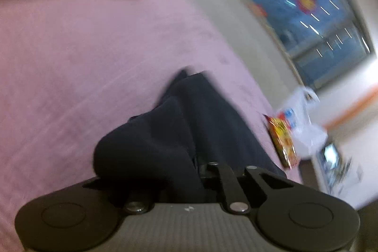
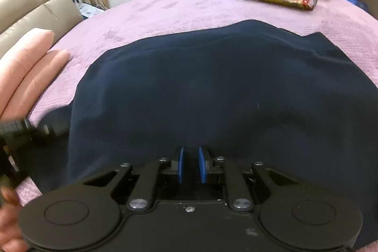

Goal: Fold large clothes

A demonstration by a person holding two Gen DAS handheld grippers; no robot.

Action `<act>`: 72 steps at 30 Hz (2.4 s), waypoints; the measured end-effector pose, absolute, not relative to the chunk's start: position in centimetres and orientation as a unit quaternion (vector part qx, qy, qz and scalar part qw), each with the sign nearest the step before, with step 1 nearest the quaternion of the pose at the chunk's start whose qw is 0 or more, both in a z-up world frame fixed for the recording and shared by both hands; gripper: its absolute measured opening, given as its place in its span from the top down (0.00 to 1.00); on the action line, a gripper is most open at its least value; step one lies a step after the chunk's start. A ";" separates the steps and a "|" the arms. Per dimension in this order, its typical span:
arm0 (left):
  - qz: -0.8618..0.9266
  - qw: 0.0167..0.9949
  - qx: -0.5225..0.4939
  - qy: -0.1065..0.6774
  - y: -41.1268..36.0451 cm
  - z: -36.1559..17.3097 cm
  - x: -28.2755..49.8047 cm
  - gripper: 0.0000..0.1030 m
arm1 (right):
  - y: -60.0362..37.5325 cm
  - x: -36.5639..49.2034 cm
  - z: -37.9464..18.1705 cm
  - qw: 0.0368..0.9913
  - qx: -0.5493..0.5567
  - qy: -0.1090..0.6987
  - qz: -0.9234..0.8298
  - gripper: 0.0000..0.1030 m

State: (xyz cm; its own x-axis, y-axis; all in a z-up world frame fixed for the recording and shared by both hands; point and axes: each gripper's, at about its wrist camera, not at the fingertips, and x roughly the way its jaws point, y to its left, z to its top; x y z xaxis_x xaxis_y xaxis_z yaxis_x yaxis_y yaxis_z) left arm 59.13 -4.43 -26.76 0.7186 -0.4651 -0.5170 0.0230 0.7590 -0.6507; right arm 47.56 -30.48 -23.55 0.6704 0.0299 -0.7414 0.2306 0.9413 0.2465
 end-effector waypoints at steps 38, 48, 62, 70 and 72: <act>-0.538 0.757 0.040 0.369 -31.5 -25.4 49.9 0.91 | -55.8 52.6 -22.5 0.846 0.377 0.371 0.075 0.23; -0.567 0.743 0.008 0.354 -31.8 -23.1 49.4 0.91 | -57.2 50.0 -21.1 0.831 0.457 0.303 0.097 0.89; -0.557 0.736 0.081 0.377 -35.0 -27.7 47.2 0.90 | -57.6 46.8 -25.3 0.852 0.362 0.375 -0.054 0.90; -0.581 0.731 0.066 0.352 -27.2 -20.1 44.7 0.80 | -59.0 43.5 -21.2 0.868 0.342 0.357 -0.047 0.50; -0.562 0.754 0.056 0.336 -24.5 -17.9 45.4 0.80 | -58.3 42.9 -19.3 0.886 0.297 0.355 -0.041 0.50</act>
State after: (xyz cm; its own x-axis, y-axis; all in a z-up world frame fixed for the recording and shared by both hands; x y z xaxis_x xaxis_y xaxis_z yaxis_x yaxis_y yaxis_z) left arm 45.37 -24.45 -17.89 0.1440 -0.8093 -0.5694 0.8848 0.3630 -0.2923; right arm 42.90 -58.33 -19.32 0.7450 0.1373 -0.6528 0.2840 0.8202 0.4966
